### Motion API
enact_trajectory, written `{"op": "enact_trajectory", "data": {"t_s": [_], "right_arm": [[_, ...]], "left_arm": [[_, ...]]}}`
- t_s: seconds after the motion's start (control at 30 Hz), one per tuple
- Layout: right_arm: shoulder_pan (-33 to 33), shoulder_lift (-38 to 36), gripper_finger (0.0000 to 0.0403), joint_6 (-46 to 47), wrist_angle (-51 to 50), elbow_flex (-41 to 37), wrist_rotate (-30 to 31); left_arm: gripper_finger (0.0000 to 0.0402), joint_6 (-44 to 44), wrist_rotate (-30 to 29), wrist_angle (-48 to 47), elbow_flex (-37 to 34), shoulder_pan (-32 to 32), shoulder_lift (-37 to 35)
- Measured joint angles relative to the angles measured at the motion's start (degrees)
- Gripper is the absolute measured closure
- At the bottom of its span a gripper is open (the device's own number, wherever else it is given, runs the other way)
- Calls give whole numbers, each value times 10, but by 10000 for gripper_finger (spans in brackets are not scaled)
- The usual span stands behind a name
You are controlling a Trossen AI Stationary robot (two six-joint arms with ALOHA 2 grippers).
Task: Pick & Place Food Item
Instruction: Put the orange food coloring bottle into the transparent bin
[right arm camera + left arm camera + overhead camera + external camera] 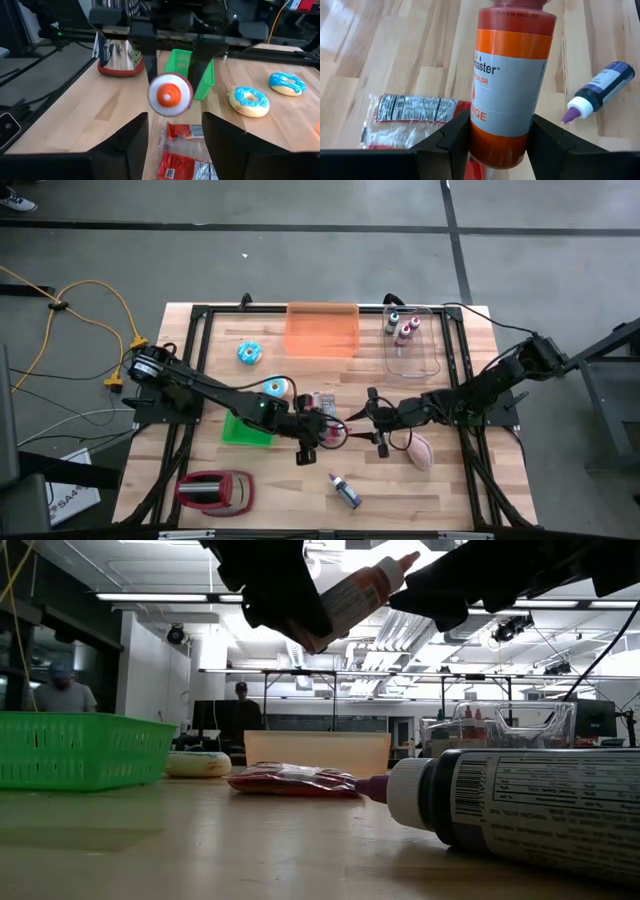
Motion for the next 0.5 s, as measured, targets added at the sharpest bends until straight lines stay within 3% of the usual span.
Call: {"op": "enact_trajectory", "data": {"t_s": [0.5], "right_arm": [[-4,0,226,-18,32,0,0]], "left_arm": [[247,29,0,23,0,19,0]]}}
